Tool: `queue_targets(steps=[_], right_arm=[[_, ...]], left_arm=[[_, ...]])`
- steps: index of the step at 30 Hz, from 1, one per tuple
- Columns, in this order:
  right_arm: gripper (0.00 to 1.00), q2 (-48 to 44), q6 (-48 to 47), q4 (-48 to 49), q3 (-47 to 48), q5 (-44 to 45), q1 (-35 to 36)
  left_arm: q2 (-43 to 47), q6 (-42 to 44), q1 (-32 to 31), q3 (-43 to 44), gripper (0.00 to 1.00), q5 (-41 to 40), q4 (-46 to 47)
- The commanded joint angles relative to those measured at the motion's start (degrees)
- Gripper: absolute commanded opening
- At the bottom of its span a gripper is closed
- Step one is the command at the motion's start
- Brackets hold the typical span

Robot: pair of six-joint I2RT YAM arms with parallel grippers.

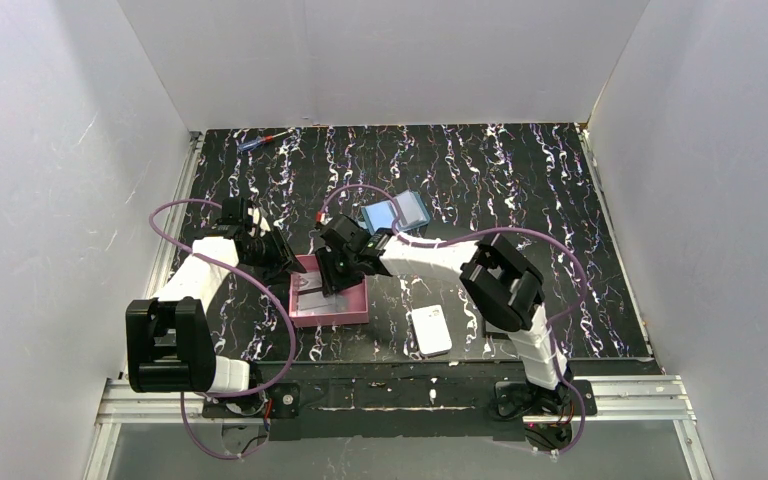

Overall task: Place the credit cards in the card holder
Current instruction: Pick up the credit card from the storage box.

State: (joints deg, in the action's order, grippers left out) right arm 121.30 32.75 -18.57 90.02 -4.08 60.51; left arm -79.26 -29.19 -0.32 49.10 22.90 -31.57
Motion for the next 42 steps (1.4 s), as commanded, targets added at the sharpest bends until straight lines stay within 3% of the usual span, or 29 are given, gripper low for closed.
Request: queue_targets(steps=[1,12,21,26,32,36,42], right_arm=[[0.44,-5.72,-0.01,5.7,-2.02,-1.68,1.0],[0.44,-9.74,-1.66,11.27,-4.81,-3.21,1.98],[0.34,-7.37,-0.16,10.34,-2.99,-3.42,1.98],[0.16,-6.68,0.53,10.34,-1.81,-3.58,1.75],[0.01,-11.79,1.17,14.59,-5.57,-4.87,-0.71],[0.01,-14.29,2.3,16.78,-7.71,-11.24,-4.26],[0.01,-18.18,4.82,21.5,-11.93,-26.0,-11.77]], left_arm=[[1.62,0.01,0.05,-0.41,0.38,0.74,-0.77],[1.74,-0.25,0.05,0.03,0.38,1.0,-1.06],[2.09,-0.17,0.05,0.36,0.38,1.27,-1.51],[2.46,-0.04,0.05,1.54,0.39,1.67,-2.5],[4.72,0.32,0.05,7.32,0.5,1.29,-5.65],[6.31,0.41,0.05,12.13,0.56,2.62,-7.31],[8.95,3.14,0.05,14.21,0.61,15.0,-7.57]])
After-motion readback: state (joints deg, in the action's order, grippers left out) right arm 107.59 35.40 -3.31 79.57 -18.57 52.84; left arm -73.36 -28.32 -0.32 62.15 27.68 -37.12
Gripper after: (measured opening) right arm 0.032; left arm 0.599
